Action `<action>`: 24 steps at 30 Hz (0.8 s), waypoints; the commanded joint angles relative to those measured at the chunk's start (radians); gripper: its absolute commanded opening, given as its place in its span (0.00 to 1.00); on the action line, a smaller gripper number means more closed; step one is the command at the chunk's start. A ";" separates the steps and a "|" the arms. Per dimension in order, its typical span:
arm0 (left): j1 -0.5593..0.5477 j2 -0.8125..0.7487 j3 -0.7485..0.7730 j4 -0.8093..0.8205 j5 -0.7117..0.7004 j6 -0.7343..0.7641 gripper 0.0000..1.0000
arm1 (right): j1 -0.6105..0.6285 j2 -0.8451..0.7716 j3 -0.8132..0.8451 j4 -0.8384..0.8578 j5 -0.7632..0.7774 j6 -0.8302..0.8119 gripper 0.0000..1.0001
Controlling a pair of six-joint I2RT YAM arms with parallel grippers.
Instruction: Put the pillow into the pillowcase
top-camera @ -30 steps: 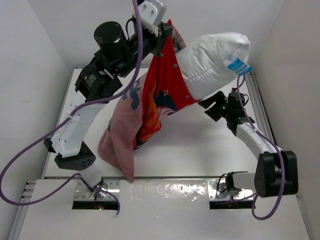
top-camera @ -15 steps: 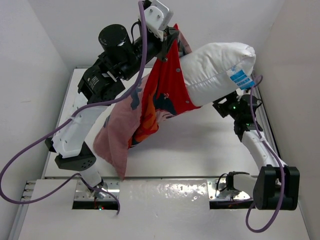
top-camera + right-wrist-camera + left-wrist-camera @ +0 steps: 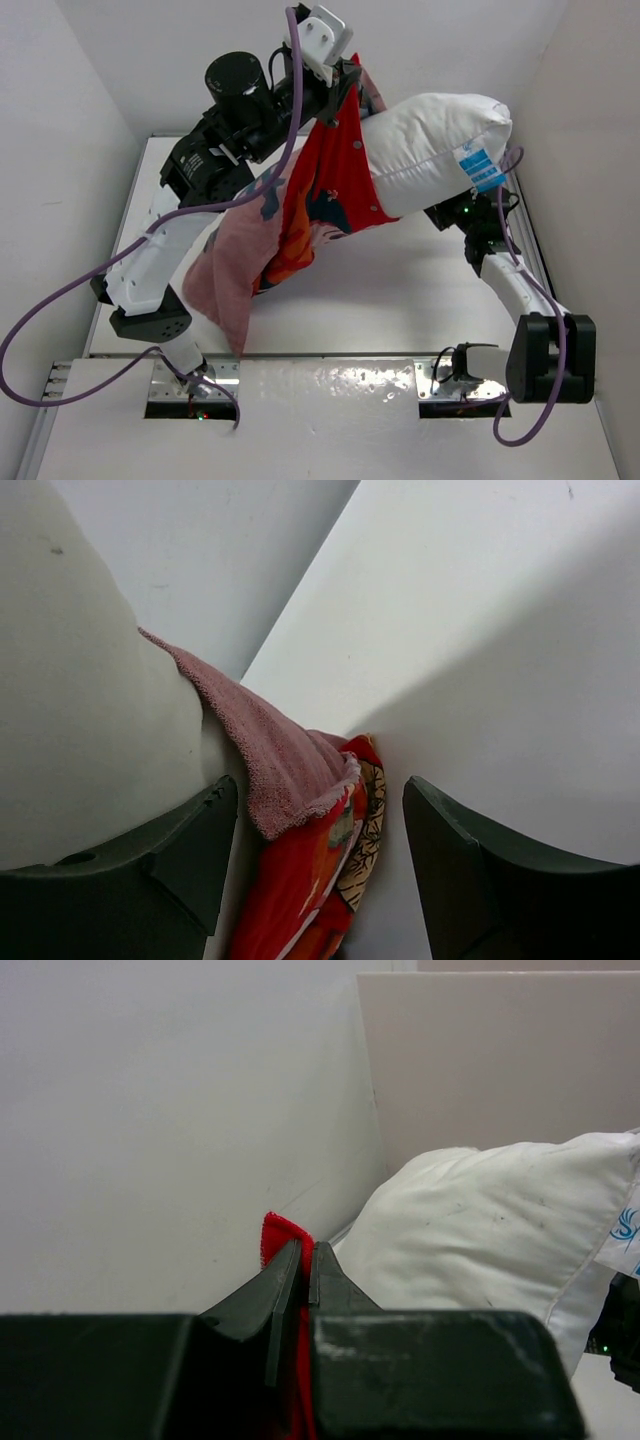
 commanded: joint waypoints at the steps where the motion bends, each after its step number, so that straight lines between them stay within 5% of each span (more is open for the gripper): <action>1: -0.013 -0.075 0.012 0.165 -0.015 0.015 0.00 | 0.031 -0.062 -0.014 0.027 -0.006 0.011 0.66; 10: -0.013 -0.068 0.009 0.165 -0.017 -0.001 0.00 | 0.175 0.013 -0.027 0.051 0.028 0.057 0.64; 13: -0.013 -0.063 0.026 0.164 -0.008 -0.011 0.00 | 0.196 0.105 0.032 0.073 0.018 0.063 0.39; 14: -0.013 -0.063 0.031 0.162 -0.008 -0.013 0.00 | 0.196 0.125 0.041 0.094 0.008 0.066 0.19; 16: -0.008 -0.055 0.057 0.152 -0.011 -0.013 0.00 | 0.191 0.145 0.049 0.113 -0.005 0.078 0.00; 20: 0.001 -0.066 0.052 0.170 -0.028 -0.007 0.00 | 0.153 0.071 0.084 -0.028 0.073 0.025 0.00; 24: 0.006 -0.065 0.075 0.176 -0.052 0.031 0.00 | 0.050 -0.010 0.293 -0.231 0.152 -0.135 0.00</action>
